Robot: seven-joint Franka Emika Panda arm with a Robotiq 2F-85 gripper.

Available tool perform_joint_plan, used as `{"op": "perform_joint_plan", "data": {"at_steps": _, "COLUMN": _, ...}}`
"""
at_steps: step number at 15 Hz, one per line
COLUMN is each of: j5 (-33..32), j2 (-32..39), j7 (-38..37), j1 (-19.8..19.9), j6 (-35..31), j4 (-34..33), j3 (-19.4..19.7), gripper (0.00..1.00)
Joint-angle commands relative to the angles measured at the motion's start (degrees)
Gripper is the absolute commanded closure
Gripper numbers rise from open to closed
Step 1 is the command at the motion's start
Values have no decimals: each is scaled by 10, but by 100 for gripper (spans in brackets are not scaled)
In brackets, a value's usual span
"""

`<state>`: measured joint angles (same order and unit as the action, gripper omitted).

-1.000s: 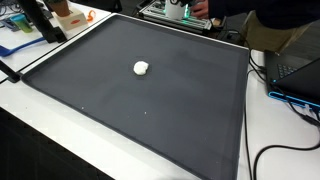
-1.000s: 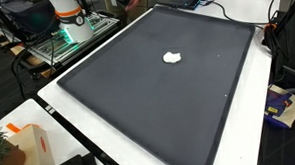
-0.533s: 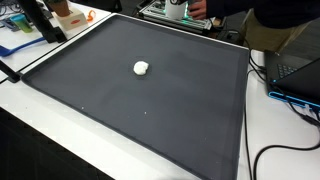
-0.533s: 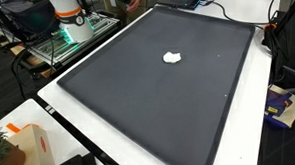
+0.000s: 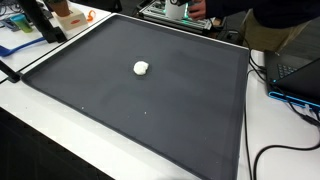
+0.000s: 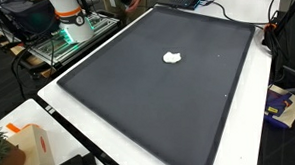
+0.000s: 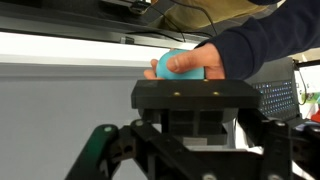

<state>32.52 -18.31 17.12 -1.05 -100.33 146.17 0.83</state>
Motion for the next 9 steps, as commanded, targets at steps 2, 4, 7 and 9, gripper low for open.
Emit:
{"op": "perform_joint_plan", "data": {"at_steps": 2, "j5": -3, "j2": 5, "j7": -6, "j1": -7, "j6": 7, "j4": -4, "j3": 2, "gripper": 23}}
{"op": "perform_joint_plan", "data": {"at_steps": 4, "j5": -3, "j2": 7, "j7": -8, "j1": -7, "j6": 7, "j4": -6, "j3": 2, "gripper": 32}}
{"op": "perform_joint_plan", "data": {"at_steps": 7, "j5": -4, "j2": 10, "j7": -9, "j1": -8, "j6": 7, "j4": -10, "j3": 1, "gripper": 57}}
{"op": "perform_joint_plan", "data": {"at_steps": 9, "j5": -3, "j2": 5, "j7": -6, "j1": -8, "j6": 4, "j4": -6, "j3": 2, "gripper": 67}}
